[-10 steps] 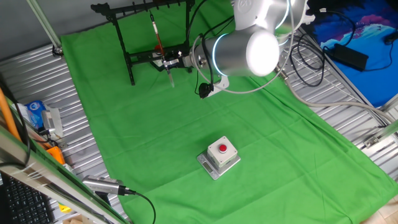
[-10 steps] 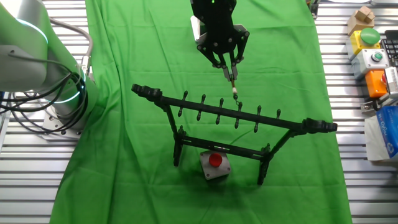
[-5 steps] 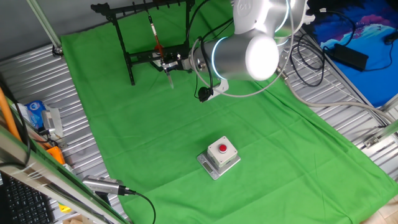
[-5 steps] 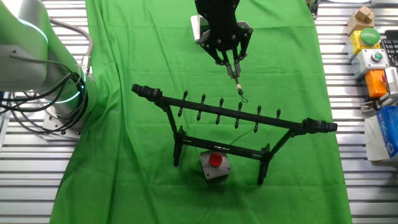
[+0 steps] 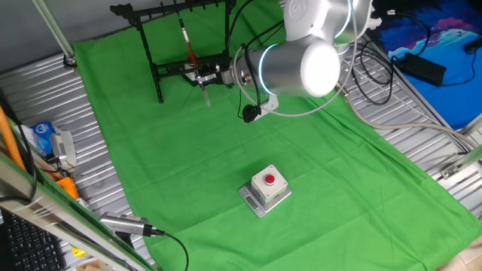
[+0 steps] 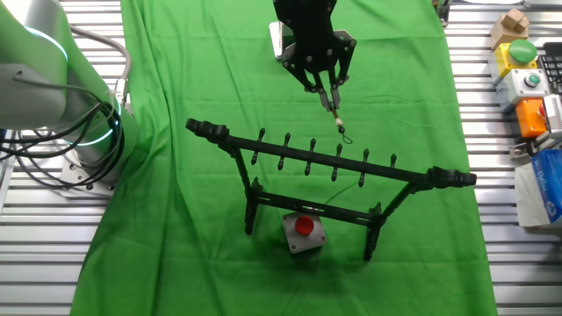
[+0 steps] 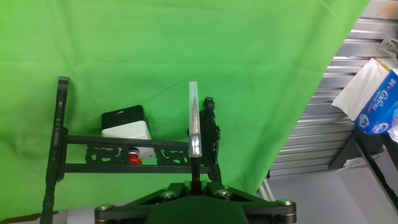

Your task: Place the brush on the pen rack

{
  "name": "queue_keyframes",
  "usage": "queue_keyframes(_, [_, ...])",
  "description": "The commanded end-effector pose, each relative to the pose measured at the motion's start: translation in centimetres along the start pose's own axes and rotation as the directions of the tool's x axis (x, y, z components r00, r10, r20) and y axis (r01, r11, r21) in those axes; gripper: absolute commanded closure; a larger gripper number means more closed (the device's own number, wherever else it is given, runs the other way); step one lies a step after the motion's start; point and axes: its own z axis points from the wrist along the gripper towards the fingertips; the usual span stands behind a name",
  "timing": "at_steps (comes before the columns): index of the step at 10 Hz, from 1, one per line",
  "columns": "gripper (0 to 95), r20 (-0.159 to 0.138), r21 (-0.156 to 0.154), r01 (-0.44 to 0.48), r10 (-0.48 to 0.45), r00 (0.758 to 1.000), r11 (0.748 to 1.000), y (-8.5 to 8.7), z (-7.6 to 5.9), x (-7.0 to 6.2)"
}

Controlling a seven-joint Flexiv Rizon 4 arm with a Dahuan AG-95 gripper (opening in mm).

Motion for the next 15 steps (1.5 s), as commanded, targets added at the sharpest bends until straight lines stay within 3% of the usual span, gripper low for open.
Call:
queue_keyframes(1, [95.0,0.001,0.006,-0.004,0.004,1.0,1.0,0.0,0.2,-0.2])
queue_keyframes(15, [95.0,0.012,0.011,-0.01,0.009,1.0,1.0,1.0,0.8,0.3])
